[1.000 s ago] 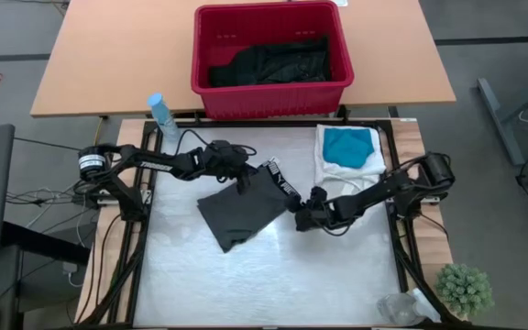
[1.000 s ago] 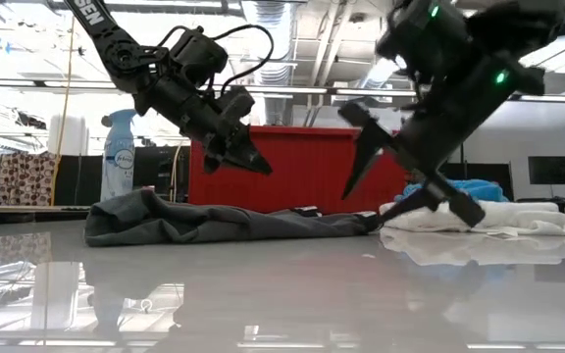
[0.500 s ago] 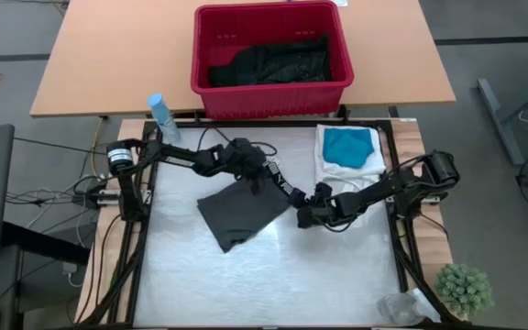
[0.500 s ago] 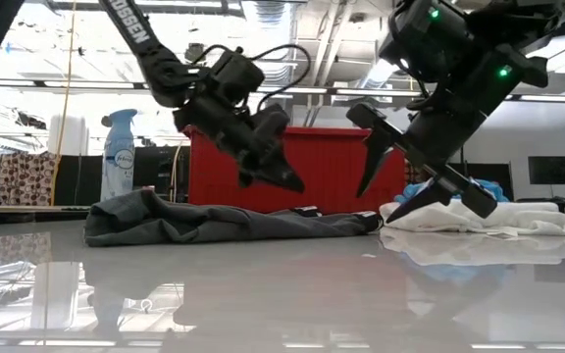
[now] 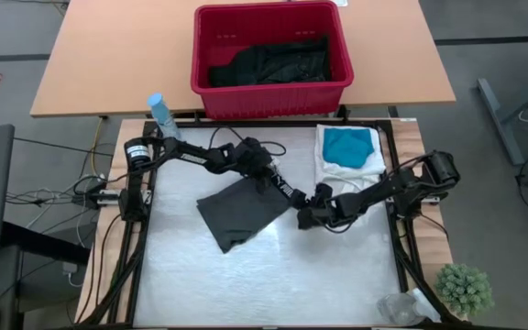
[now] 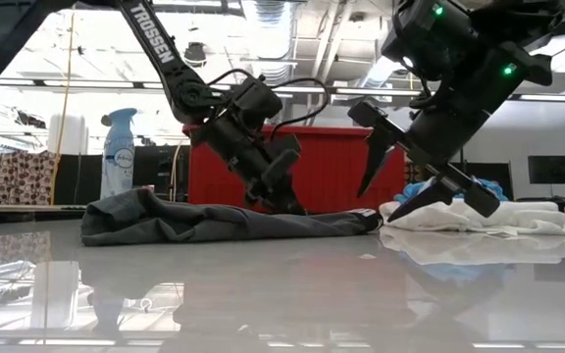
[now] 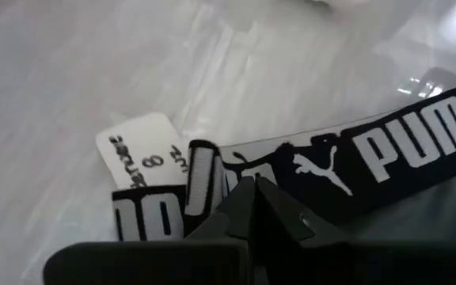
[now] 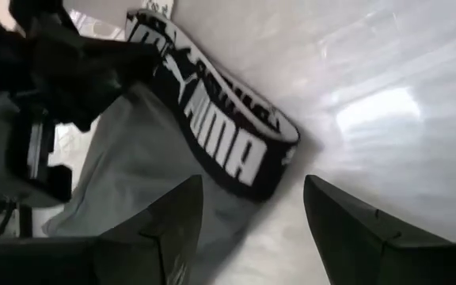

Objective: Fold laundry
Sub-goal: Fold the gray boxers

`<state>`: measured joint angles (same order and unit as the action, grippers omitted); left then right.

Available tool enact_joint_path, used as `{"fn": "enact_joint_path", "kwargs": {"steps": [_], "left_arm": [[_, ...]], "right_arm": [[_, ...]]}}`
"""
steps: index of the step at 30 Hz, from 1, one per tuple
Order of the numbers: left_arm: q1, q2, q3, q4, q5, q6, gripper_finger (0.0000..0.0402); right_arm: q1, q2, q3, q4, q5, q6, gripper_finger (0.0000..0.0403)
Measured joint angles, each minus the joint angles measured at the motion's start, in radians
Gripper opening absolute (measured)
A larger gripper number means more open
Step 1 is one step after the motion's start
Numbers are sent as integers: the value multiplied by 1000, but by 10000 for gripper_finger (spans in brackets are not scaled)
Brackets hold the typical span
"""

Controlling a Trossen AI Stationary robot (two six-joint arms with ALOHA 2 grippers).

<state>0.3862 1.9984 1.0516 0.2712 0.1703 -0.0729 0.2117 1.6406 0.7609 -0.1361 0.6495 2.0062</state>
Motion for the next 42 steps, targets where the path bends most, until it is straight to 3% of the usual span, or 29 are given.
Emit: {"fn": "enact_joint_path", "kwargs": {"steps": [16, 25, 37, 42], "left_arm": [[-5, -1, 1, -27, -27, 61, 0], [-7, -2, 1, -29, -33, 54, 0], [-13, -2, 1, -49, -34, 70, 0], [-13, -1, 1, -53, -32, 73, 0]], "right_arm": [[-45, 27, 0, 20, -39, -16, 245], [-70, 146, 2, 248, -57, -65, 245], [-60, 155, 5, 158, -64, 20, 245], [-95, 161, 3, 179, -79, -50, 244]]}}
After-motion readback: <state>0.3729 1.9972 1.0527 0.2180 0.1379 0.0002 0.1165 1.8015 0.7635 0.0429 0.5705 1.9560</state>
